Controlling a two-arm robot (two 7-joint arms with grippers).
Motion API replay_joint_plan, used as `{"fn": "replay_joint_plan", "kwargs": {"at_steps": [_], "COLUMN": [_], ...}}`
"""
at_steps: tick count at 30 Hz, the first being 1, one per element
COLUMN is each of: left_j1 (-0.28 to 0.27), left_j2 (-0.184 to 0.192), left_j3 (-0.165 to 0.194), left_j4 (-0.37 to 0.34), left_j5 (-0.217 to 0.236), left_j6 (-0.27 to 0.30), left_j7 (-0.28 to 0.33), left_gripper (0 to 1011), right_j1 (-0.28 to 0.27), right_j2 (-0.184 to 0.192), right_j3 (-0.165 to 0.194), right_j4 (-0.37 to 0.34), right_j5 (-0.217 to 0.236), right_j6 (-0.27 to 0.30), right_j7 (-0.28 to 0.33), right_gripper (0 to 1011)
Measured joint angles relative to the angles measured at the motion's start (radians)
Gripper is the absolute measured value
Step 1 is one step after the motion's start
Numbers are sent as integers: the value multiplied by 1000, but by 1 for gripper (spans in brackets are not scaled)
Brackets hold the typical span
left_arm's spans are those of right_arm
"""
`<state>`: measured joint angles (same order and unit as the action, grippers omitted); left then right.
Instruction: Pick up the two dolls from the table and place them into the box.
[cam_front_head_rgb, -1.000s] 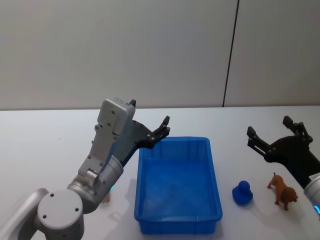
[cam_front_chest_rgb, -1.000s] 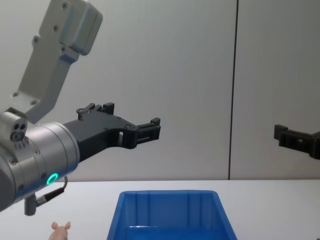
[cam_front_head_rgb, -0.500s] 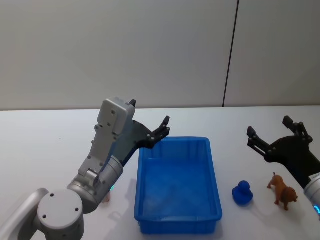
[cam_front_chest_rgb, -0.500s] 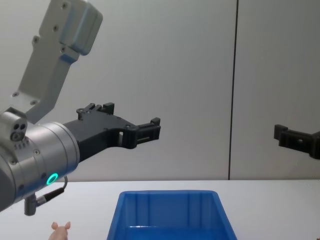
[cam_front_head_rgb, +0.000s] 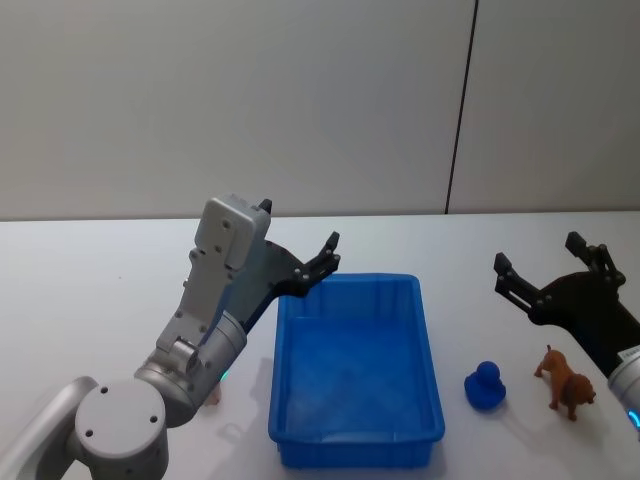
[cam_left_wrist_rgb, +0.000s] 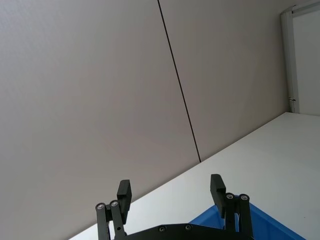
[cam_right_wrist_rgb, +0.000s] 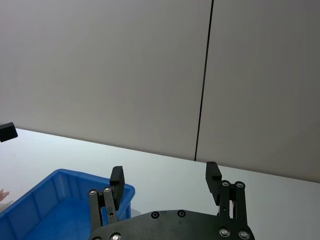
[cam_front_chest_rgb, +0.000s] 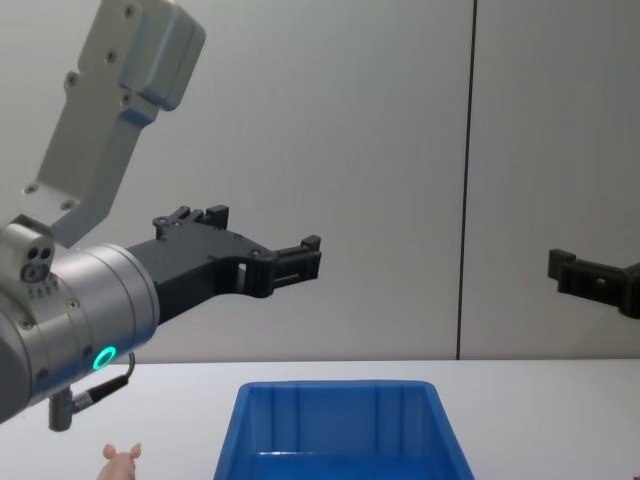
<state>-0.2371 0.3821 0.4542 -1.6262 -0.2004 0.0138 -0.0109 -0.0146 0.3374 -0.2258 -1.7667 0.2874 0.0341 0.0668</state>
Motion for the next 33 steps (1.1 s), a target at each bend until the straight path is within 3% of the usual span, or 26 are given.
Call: {"fn": "replay_joint_plan", "kwargs": {"at_steps": [23,33], "left_j1": [0,0], "left_j2": [0,0], "left_j3": [0,0], "left_j4": [0,0], "left_j5": [0,0], "left_j6": [0,0], "left_j7": [0,0], "left_gripper": [1001,1001], "right_j1": [-1,-45], "right_j2": [2,58], "right_j3": [2,43], "right_j4": [0,-28], "right_j5": [0,45], "right_j6": [0,31], "right_j7": [0,-21], "right_gripper": [1001,1001]}}
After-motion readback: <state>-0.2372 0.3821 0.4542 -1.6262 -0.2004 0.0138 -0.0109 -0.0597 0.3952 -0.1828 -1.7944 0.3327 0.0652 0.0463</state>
